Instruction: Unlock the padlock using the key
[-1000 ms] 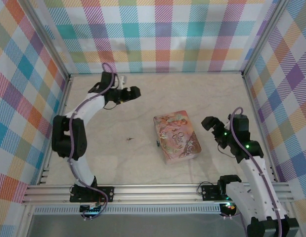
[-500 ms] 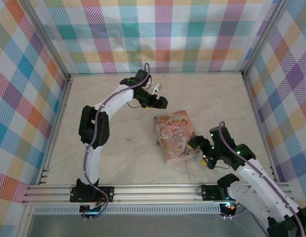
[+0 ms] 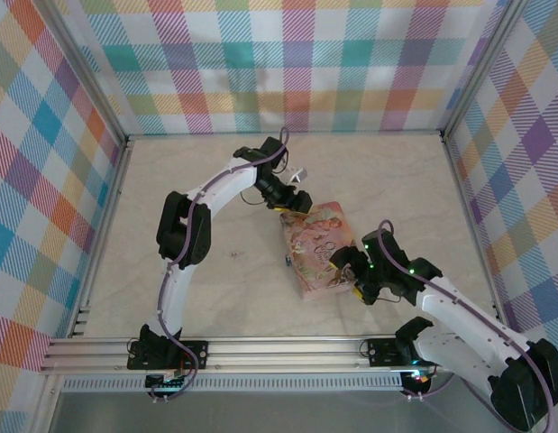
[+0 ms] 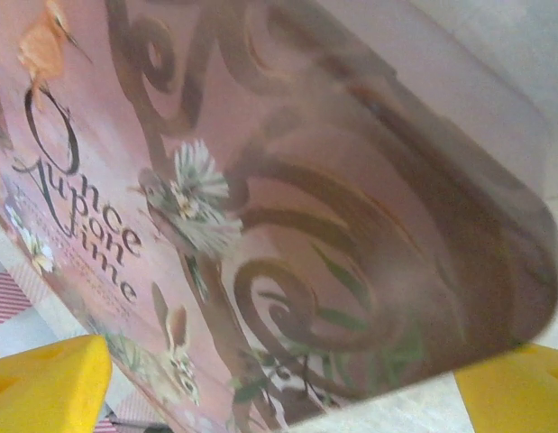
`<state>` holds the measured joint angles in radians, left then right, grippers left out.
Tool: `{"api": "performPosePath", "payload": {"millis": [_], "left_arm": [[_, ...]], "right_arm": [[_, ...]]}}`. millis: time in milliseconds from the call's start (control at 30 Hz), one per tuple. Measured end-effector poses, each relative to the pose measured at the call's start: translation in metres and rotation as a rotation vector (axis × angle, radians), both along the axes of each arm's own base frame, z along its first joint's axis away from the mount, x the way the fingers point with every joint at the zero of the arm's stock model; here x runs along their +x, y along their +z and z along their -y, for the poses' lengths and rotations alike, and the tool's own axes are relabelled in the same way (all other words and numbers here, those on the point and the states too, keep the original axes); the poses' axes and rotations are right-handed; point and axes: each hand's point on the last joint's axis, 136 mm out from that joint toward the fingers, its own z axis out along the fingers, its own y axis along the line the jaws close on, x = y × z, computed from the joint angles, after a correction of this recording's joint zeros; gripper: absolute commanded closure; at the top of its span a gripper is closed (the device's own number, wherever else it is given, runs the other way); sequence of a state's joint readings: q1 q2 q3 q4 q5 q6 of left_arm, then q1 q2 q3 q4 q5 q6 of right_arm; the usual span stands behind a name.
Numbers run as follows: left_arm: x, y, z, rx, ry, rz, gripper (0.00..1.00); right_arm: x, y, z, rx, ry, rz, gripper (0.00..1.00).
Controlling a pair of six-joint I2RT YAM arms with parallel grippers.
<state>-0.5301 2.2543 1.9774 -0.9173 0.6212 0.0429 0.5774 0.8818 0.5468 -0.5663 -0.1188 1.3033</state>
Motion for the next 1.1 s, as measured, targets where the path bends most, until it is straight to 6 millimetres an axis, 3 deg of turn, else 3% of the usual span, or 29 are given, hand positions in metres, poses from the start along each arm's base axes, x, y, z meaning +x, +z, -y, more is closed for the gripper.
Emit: {"api": "performPosePath", "payload": {"millis": [167, 500, 733, 1100], "left_arm": [[-0.010, -0.016, -0.005, 0.016, 0.000, -0.034, 0.24], [-0.014, -0.013, -0.029, 0.030, 0.055, -0.013, 0.27], [-0.019, -0.014, -0.048, 0.065, 0.102, 0.004, 0.31], [-0.034, -0.014, -0.076, 0.089, 0.224, 0.011, 0.35]], "right_arm": [[0.014, -0.004, -0.001, -0.043, -0.008, -0.003, 0.06], [0.050, -0.007, 0.007, -0.128, -0.008, 0.008, 0.10], [0.087, -0.010, 0.012, -0.149, -0.001, 0.003, 0.15], [0.159, -0.006, 0.004, -0.200, 0.121, 0.055, 0.21]]}}
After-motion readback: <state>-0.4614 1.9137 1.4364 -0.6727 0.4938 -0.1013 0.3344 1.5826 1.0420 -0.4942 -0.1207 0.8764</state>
